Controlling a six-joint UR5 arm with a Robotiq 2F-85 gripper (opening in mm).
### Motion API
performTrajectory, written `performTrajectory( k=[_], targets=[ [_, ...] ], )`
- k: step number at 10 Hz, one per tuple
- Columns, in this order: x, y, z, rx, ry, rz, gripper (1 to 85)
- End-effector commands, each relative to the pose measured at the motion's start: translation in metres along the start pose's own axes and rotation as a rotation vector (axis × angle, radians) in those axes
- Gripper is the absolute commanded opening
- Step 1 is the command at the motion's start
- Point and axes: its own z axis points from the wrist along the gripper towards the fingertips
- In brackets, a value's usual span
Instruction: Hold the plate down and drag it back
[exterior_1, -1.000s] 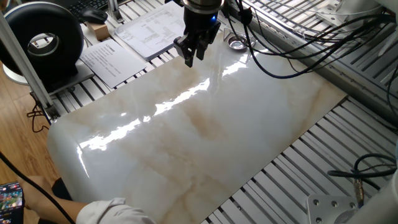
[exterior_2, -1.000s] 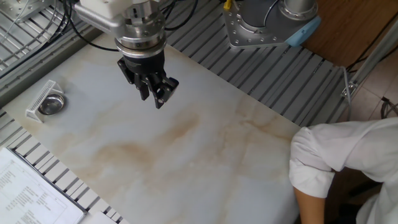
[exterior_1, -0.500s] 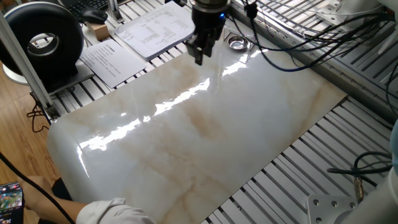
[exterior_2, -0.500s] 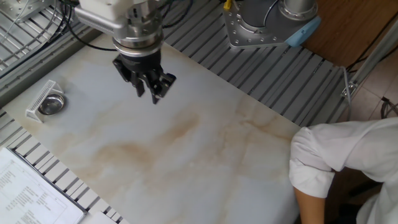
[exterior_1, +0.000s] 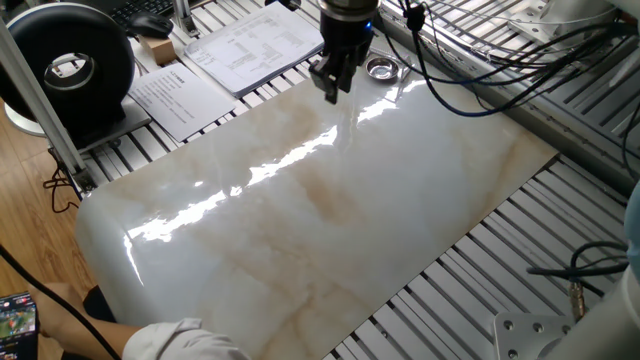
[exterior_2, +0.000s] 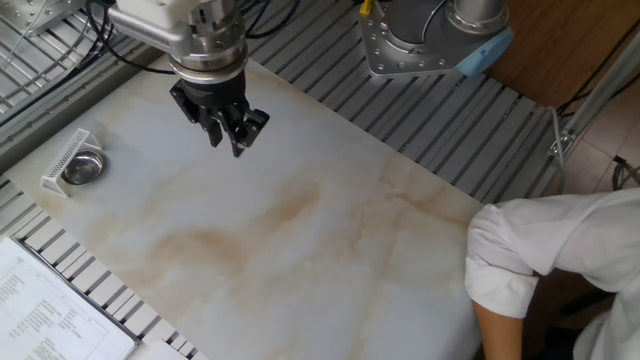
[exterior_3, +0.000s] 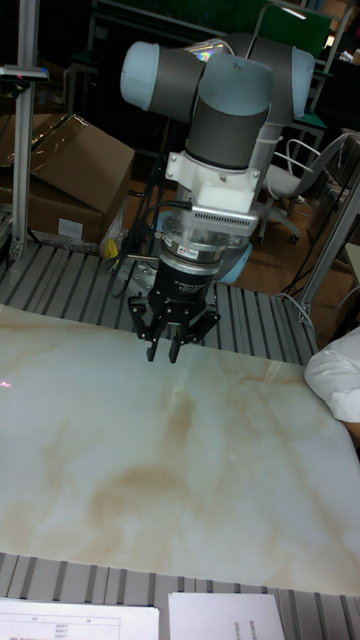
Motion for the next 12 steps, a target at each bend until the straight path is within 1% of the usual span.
performTrajectory(
  k=[1,3,4,5,6,7,8,9,10,11,12],
  targets=[
    [0.0,-0.04,0.008,0.05,0.01,-0.033,34.7],
    [-0.025,-0.084,0.021,0.046,0.008,-0.117,34.7],
    [-0.034,-0.094,0.027,0.033,-0.006,-0.144,34.7],
    [-0.036,-0.086,0.028,-0.001,-0.013,-0.117,35.7],
    [-0.033,-0.091,0.028,0.018,0.001,-0.089,35.7],
    [-0.032,-0.09,0.028,0.015,0.006,-0.058,35.3],
    [-0.033,-0.099,0.028,0.048,0.003,-0.046,35.3],
    [-0.037,-0.104,0.029,0.057,-0.011,-0.056,34.7],
    [-0.046,-0.123,0.037,0.059,-0.012,-0.087,34.3],
    [-0.058,-0.145,0.046,0.051,-0.007,-0.116,34.3],
    [-0.067,-0.156,0.055,0.029,-0.012,-0.134,34.3]
  ],
)
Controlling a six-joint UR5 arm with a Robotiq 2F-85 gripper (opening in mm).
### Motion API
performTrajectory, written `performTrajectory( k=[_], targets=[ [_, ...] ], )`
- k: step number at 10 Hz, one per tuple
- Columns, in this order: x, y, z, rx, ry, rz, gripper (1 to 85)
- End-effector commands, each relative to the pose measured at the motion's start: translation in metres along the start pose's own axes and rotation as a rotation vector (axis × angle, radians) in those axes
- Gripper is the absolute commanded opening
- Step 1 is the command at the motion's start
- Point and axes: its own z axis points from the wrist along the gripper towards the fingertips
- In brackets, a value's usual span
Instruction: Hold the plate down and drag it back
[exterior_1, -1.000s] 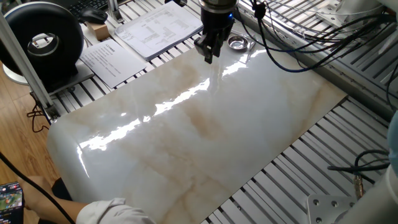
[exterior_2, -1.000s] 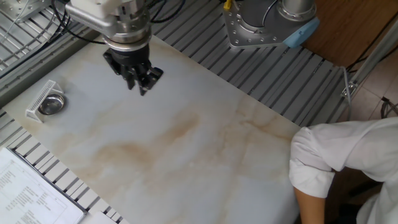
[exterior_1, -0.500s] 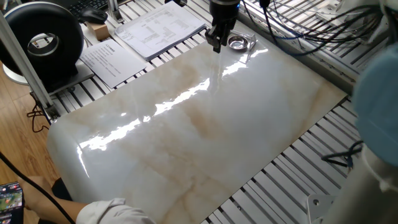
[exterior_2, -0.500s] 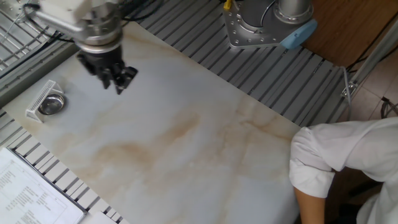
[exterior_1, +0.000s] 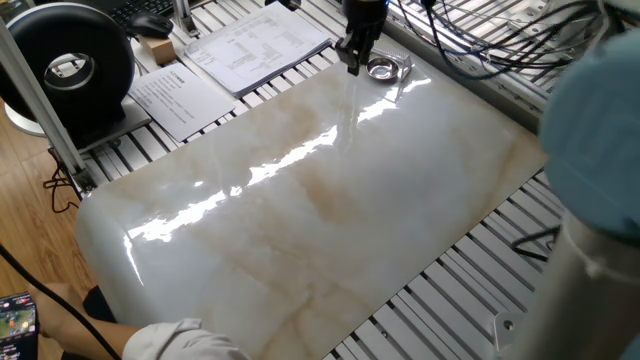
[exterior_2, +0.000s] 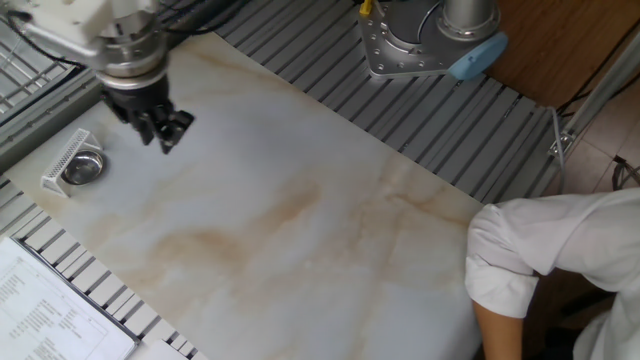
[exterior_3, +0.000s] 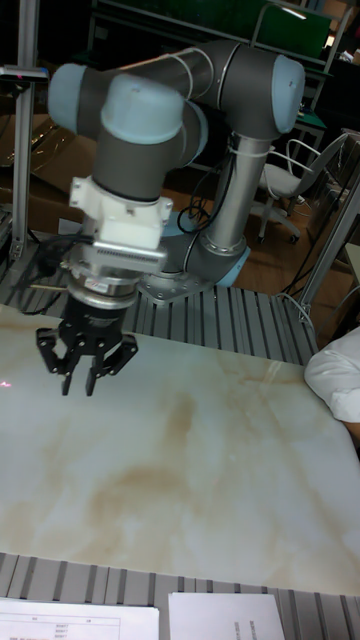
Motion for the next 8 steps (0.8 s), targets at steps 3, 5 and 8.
performTrajectory(
  k=[3,5,8],
  targets=[
    [-0.016,-0.031,0.021,-0.037,-0.006,0.023,35.7],
    [-0.015,-0.039,0.023,-0.008,0.0,0.032,35.7],
    [-0.023,-0.102,0.064,0.082,0.006,-0.035,35.7]
  ],
)
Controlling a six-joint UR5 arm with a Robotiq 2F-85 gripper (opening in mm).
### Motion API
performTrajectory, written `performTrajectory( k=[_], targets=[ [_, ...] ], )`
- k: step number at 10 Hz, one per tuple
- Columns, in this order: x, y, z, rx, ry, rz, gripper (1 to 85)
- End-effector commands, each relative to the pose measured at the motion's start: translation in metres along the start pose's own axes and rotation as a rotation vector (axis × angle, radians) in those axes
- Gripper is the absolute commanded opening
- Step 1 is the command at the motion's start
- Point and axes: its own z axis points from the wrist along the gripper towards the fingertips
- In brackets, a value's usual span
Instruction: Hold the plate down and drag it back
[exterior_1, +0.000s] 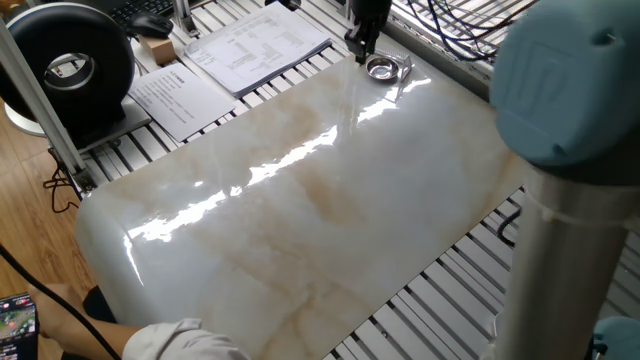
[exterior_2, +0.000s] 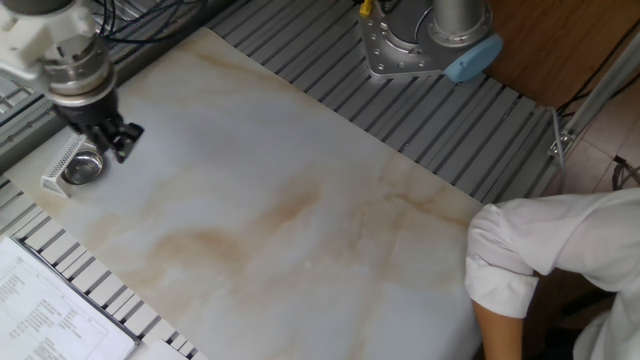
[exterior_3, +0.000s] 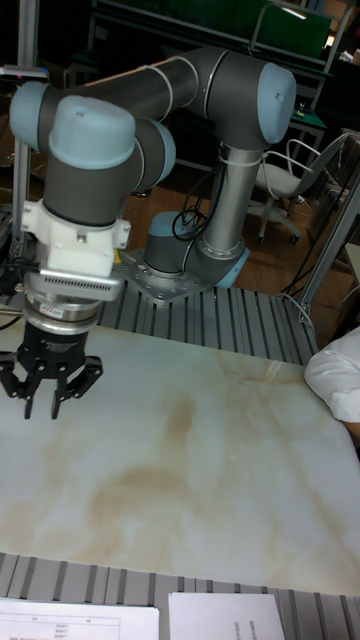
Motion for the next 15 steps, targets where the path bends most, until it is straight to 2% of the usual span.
performTrajectory(
  k=[1,2,3,4,5,6,7,9,10,11,12,14,15],
  targets=[
    [-0.007,-0.028,0.021,0.007,-0.014,-0.029,37.3],
    [-0.005,-0.02,0.021,-0.022,-0.003,-0.015,39.7],
    [-0.001,-0.021,0.021,-0.019,0.01,0.014,39.7],
    [0.0,-0.026,0.021,0.0,0.014,0.028,39.3],
    [-0.003,-0.027,0.023,0.003,0.01,0.031,39.3],
    [-0.009,-0.032,0.035,0.023,0.011,0.034,39.0],
    [-0.013,-0.035,0.047,0.028,0.005,0.037,38.3],
    [-0.011,-0.035,0.047,0.025,0.006,0.049,37.7],
    [-0.012,-0.034,0.047,0.022,0.002,0.045,36.3],
    [-0.018,-0.033,0.047,0.019,-0.021,0.043,36.0],
    [-0.02,-0.033,0.056,0.031,-0.038,0.042,36.0],
    [-0.014,-0.034,0.067,0.037,-0.062,0.044,35.0],
    [-0.01,-0.039,0.063,0.048,-0.053,0.042,35.0]
  ],
)
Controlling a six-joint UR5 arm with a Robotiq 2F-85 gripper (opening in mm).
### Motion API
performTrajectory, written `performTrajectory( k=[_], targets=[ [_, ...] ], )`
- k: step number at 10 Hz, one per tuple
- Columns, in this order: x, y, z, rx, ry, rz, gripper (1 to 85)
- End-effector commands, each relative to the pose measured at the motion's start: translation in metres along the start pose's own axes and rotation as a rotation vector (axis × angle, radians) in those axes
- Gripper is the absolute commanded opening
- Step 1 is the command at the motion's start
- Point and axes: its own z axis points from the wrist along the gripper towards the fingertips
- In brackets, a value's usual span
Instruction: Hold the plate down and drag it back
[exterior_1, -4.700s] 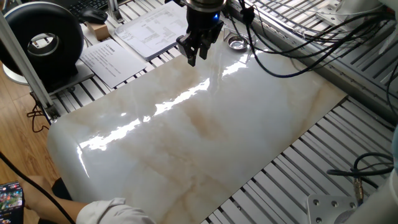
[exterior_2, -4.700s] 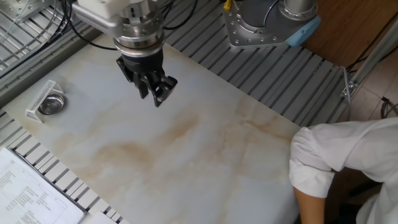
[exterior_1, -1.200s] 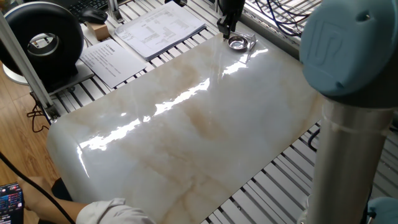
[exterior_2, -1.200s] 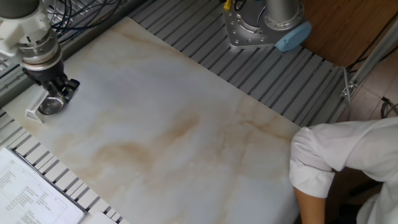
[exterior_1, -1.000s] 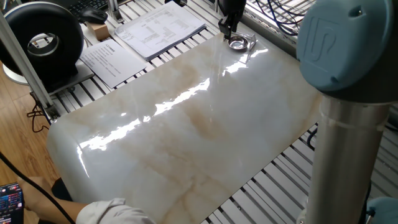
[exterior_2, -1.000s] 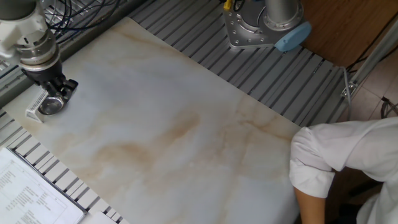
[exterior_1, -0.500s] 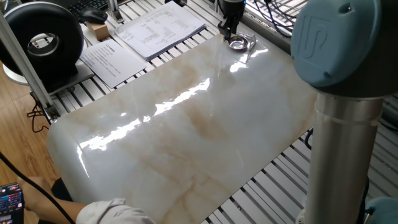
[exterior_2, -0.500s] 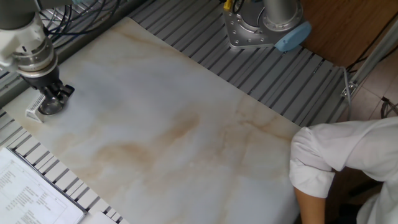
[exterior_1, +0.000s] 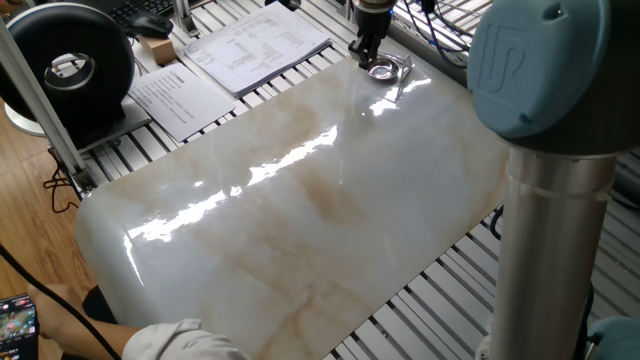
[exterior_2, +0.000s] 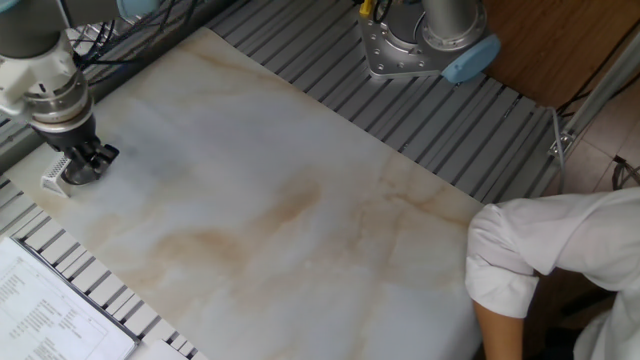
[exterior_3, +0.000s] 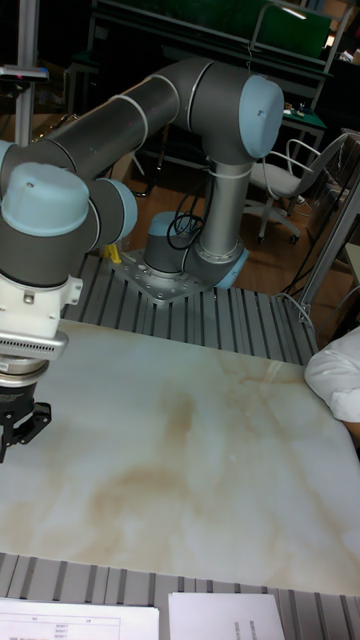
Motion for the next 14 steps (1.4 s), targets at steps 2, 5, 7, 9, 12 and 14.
performTrajectory(
  k=[2,5,7,9,12,14],
  targets=[
    [0.012,0.008,0.004,-0.04,0.017,-0.011,33.3],
    [0.017,0.006,0.009,-0.024,0.03,-0.031,32.3],
    [0.024,-0.012,0.02,0.007,0.01,-0.066,32.3],
    [0.021,-0.016,0.015,-0.019,0.001,-0.062,32.3],
    [0.017,-0.018,0.016,-0.009,-0.012,-0.075,32.3],
    [0.017,-0.016,0.02,0.004,-0.011,-0.07,32.3]
  ],
)
